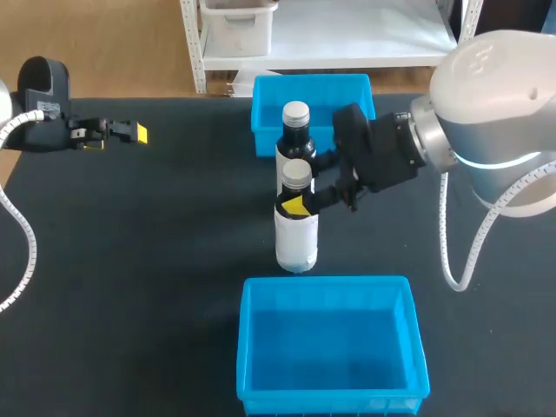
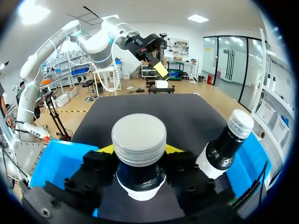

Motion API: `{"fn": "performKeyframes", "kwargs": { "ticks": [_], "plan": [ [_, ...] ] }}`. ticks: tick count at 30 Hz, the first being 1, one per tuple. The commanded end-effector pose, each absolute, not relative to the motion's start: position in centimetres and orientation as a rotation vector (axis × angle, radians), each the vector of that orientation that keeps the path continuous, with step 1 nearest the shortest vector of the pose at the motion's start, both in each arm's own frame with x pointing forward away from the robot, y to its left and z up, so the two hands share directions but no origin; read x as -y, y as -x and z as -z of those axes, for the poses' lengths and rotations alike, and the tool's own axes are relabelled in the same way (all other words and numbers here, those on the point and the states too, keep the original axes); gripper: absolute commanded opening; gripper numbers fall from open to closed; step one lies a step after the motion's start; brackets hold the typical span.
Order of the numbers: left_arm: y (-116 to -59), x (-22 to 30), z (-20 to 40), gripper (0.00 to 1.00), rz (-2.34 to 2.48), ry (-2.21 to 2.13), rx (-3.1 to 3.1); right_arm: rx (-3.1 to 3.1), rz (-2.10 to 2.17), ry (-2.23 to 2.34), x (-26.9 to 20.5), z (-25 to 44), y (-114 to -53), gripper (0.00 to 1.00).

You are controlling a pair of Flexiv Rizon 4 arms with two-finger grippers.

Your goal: Pick up the bottle, and place it in the far bin if it is heavy, or in the near bin if it is light.

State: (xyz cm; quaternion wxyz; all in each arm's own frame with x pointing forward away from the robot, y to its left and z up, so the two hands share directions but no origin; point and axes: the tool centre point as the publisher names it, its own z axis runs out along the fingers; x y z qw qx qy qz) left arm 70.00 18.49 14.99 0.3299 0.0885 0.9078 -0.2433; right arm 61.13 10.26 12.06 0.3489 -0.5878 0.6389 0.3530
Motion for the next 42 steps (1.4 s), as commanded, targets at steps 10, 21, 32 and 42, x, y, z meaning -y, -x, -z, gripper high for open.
{"fn": "performKeyframes", "kwargs": {
  "ticks": [10, 21, 32, 42],
  "plan": [
    [-70.0, -18.5, -15.0, 1.00, 0.636, -0.231, -2.374, -1.648, -0.909, 1.523, -10.1, -12.4, -60.9, 0.00],
    [-70.0, -18.5, -15.0, 1.00, 0.636, -0.231, -2.374, -1.647, -0.859, 1.501, -8.8, -16.6, -60.4, 0.00],
    [-70.0, -18.5, -15.0, 1.00, 0.636, -0.231, -2.374, -1.622, -0.778, 1.509, -8.1, -24.4, -57.1, 0.00],
    [-70.0, -18.5, -15.0, 1.00, 0.636, -0.231, -2.374, -1.559, -0.828, 1.537, -8.6, -27.6, -52.0, 0.00]
  ]
}}
